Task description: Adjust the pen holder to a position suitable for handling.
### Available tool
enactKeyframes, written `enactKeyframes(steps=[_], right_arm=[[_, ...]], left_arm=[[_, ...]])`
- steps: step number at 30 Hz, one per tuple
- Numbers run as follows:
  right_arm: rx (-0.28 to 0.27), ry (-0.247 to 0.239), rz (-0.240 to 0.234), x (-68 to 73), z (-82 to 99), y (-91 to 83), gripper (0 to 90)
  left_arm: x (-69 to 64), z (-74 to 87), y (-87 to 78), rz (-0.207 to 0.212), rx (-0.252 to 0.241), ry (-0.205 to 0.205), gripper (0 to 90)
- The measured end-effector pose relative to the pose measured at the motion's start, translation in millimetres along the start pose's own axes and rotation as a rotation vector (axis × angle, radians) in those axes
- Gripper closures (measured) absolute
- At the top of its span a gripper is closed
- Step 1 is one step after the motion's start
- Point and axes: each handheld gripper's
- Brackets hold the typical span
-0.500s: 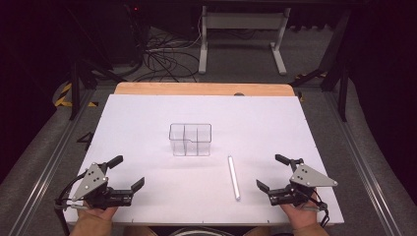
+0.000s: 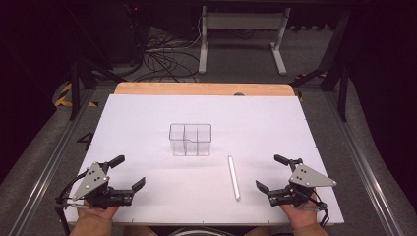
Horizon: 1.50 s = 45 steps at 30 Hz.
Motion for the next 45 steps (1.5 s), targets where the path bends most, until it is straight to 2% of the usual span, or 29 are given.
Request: enactKeyframes(steps=[7,14,24,30,41,45], right_arm=[[0.000,0.005,0.000,-0.9,0.6,-0.1,1.3],[0.009,0.012,-0.004,-0.4,1.5,-1.5,2.0],[0.014,0.014,-0.009,-0.6,3.2,-4.1,2.7],[0.014,0.017,-0.009,-0.4,3.7,-6.0,2.9],[0.019,0.019,-0.016,-0.3,4.2,-6.7,2.9],[0.021,0.018,-0.019,-0.3,4.2,-6.2,2.9]], left_arm=[[3.5,-1.9,0.2,0.023,-0.013,-0.027,4.7],[4.2,-11.1,7.4,0.049,-0.004,-0.014,5.3],[7.9,-30.8,24.9,0.110,0.021,0.038,8.8],[5.7,-42.1,38.6,0.141,0.026,0.067,9.2],[5.0,-52.5,50.3,0.166,0.005,0.065,9.2],[3.7,-55.9,52.3,0.165,0.005,0.078,8.4]])
Point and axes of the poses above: each handheld gripper's, and its own axes: y roughly forward along the jaws, z roughly out of its underside, x roughly to its left, and after that the axes turned 14 degrees about y, right-handed
